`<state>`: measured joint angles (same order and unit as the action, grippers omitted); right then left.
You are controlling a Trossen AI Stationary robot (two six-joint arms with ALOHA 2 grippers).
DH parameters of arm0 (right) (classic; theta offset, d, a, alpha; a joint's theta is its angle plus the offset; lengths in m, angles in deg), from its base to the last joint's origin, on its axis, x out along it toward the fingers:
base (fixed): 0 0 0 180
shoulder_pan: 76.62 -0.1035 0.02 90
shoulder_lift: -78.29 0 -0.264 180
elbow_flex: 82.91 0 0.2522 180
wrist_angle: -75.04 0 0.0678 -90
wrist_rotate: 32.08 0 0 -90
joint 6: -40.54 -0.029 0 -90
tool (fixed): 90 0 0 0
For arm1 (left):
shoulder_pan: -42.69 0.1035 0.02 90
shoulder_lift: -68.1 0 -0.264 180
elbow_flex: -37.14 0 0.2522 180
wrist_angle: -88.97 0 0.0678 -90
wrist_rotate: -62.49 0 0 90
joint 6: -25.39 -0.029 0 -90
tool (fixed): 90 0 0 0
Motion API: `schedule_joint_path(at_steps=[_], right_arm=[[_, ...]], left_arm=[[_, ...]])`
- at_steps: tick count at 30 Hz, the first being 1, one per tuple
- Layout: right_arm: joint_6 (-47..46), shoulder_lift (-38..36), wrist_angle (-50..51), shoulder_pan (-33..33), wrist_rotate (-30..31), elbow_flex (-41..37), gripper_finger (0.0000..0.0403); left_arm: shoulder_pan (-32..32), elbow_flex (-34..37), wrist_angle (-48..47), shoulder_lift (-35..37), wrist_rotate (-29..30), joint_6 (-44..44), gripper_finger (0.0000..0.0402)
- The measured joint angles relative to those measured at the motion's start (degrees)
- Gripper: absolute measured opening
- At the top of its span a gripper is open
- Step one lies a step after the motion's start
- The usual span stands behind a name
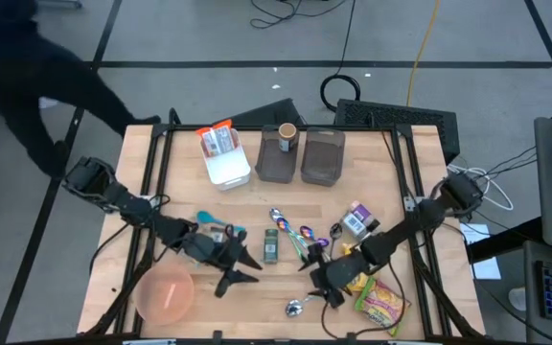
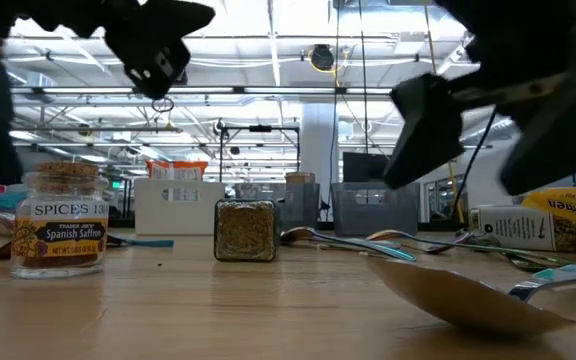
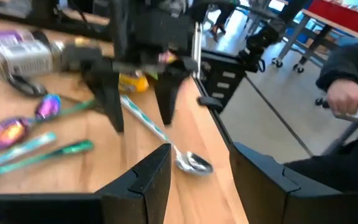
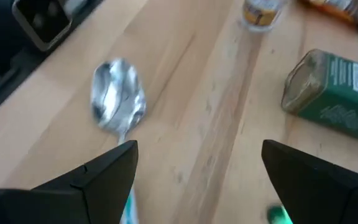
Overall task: Pick & Place Food Item
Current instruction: Put the bottom blue patterned spoon into the right black bin
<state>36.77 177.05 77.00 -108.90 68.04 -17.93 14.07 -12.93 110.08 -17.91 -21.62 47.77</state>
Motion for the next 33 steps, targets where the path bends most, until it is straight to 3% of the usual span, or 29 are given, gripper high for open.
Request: schedule_joint_path(at_steps=[6, 11, 33], right_arm=[[1.2, -0.3, 18.3, -1.2, -2.3, 6.7, 0.0334], [1.3, 0.3, 19.1, -1.1, -4.4, 7.2, 0.0334], [-2.1, 4.9, 20.0, -2.3, -2.2, 7.2, 0.0324]], left_arm=[[-1.8, 0.0, -1.2, 0.0, 1.5, 2.2, 0.017], [-2.3, 0.0, -1.4, 0.0, 5.2, 0.5, 0.017], [1.3, 0.0, -1.3, 0.0, 5.3, -4.3, 0.017]])
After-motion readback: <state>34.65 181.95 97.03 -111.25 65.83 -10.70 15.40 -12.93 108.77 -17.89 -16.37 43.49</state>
